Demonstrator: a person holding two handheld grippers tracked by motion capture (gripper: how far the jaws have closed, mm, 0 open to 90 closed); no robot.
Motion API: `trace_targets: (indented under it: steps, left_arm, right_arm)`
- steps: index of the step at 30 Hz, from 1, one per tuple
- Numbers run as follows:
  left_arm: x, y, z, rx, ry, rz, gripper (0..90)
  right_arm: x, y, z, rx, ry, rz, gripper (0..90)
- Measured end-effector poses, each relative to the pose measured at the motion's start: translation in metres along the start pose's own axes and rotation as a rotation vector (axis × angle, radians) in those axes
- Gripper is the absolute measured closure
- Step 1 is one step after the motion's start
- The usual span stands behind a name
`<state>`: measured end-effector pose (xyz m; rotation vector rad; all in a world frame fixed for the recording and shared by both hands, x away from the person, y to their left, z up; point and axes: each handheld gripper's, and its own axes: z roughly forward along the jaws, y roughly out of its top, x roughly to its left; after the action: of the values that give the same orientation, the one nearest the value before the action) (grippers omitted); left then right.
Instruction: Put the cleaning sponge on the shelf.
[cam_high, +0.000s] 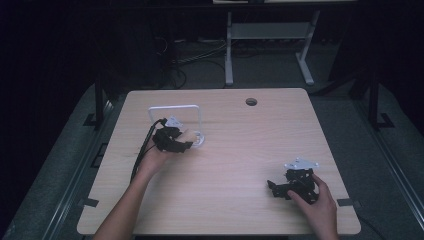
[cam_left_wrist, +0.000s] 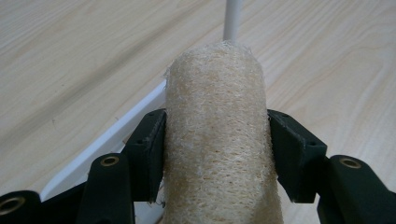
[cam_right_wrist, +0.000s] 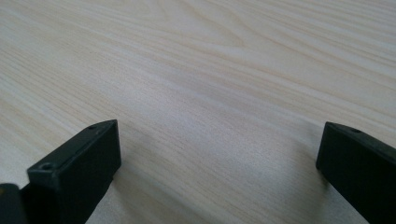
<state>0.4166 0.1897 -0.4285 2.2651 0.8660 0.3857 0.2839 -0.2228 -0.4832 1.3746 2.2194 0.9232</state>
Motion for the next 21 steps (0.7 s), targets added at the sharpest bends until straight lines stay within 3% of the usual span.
trace_targets:
  steps: [10,21]
  left_arm:
    - [0.005,-0.002,0.015,0.021,0.033,-0.007,41.1]
    - [0.006,-0.003,0.024,0.038,0.037,-0.012,40.8]
  right_arm:
    - [0.000,0.000,0.000,0.000,0.000,0.000,0.0]
    - [0.000,0.000,0.000,0.000,0.000,0.000,0.0]
